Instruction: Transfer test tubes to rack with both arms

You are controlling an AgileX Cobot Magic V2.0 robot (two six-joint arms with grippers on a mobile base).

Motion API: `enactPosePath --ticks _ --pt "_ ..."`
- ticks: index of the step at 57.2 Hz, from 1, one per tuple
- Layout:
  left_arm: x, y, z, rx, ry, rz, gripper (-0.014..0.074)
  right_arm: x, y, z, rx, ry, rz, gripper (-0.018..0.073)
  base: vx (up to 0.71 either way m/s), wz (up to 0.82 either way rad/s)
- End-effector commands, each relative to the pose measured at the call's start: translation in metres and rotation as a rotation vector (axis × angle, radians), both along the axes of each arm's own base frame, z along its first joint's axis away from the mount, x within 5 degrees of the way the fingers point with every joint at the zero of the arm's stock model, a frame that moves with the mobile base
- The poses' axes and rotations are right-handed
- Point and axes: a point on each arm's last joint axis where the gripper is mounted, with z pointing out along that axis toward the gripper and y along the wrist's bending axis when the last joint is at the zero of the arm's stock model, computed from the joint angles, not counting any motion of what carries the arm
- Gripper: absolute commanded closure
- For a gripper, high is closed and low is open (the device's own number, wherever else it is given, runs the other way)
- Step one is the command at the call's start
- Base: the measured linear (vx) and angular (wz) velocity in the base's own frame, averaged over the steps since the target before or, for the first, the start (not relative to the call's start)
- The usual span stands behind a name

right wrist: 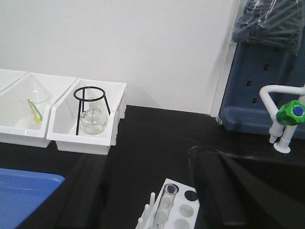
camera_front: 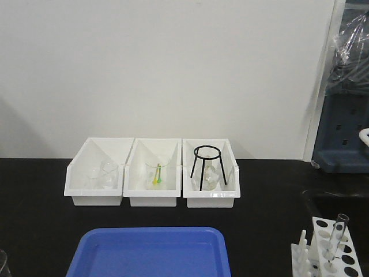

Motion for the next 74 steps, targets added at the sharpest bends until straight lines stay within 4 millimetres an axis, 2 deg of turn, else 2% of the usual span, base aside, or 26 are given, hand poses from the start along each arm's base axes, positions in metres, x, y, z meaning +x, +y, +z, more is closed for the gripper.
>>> enactPosePath --ticks 1,34,45,52,70,74 --pt "-0.002 0.0 0.016 -0.014 -0.107 -0.002 0.0601 -0.001 -0.001 0.02 -0.005 -0.119 -0.007 0.0101 0.0 0.0" --pt "-0.002 0.0 0.016 -0.014 -0.107 -0.002 0.0601 -0.002 -0.001 0.02 -0.005 -0.121 -0.007 0.0101 0.0 0.0" --pt "-0.002 0.0 0.016 -0.014 -0.107 -0.002 0.0601 -0.022 -0.003 0.02 -0.067 -0.183 -0.012 0.0125 0.0 0.0" --pt "-0.002 0.0 0.016 -0.014 -0.107 -0.002 0.0601 -0.043 -0.002 -0.001 -0.033 -0.252 -0.009 0.0207 0.0 0.0" --pt "-0.002 0.0 0.016 -0.014 -0.107 -0.002 0.0601 -0.093 -0.003 -0.097 -0.002 -0.359 -0.007 0.0576 0.0 0.0" --pt "-0.002 0.0 0.016 -0.014 -0.107 -0.002 0.0601 -0.1 -0.003 -0.115 -0.001 -0.374 -0.007 0.0574 0.0 0.0"
